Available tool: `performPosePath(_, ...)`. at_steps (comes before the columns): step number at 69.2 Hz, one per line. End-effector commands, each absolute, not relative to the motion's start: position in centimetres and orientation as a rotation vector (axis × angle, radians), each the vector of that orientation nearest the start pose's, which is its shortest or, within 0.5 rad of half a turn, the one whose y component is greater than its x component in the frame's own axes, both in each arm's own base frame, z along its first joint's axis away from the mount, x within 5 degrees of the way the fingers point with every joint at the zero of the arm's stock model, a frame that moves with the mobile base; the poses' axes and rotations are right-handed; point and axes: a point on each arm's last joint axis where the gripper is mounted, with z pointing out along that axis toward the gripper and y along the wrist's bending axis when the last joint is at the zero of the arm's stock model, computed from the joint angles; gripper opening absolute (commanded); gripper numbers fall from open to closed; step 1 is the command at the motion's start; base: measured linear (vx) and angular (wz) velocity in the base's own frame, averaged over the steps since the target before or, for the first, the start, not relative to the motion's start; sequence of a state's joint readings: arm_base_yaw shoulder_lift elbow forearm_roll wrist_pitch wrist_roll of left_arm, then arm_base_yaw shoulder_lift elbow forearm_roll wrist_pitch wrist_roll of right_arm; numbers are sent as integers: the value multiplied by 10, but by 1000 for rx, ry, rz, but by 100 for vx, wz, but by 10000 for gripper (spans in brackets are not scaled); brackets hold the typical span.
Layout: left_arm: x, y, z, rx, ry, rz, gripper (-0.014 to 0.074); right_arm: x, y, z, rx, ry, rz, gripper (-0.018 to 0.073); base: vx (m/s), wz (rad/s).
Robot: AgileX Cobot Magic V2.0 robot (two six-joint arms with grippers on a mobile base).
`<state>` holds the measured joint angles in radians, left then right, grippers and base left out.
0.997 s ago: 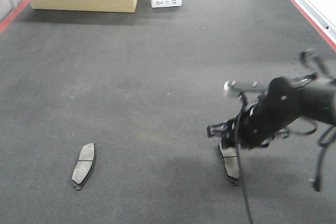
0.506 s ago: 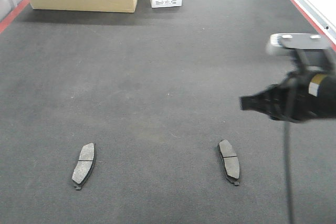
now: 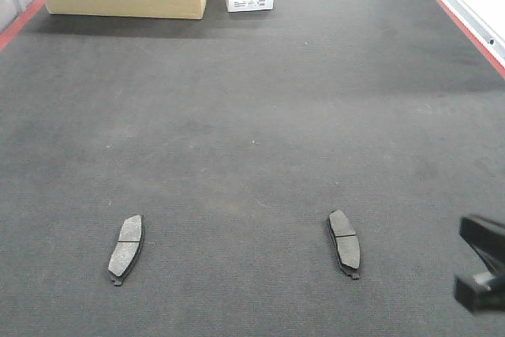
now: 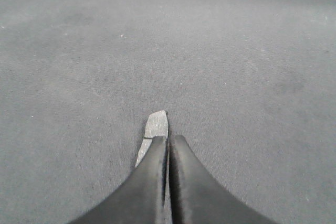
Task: Move and align brake pads A on conveyor
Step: 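Raise the open right gripper away from the placed pad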
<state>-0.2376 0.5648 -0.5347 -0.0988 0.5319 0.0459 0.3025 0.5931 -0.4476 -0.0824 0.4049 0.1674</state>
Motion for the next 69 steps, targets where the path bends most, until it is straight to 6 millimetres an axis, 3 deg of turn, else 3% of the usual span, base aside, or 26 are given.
performPosePath(1, 110, -32, 315, 220, 1949, -237, -6, 109, 31, 292, -202, 1895, 218, -10, 0, 0)
performPosePath(13, 110, -32, 315, 220, 1949, -237, -6, 100, 28, 296, -196, 1848, 224, -10, 0, 0)
performPosePath(69, 110, -32, 315, 220, 1949, -237, -6, 100, 28, 296, -196, 1851, 224, -10, 0, 0)
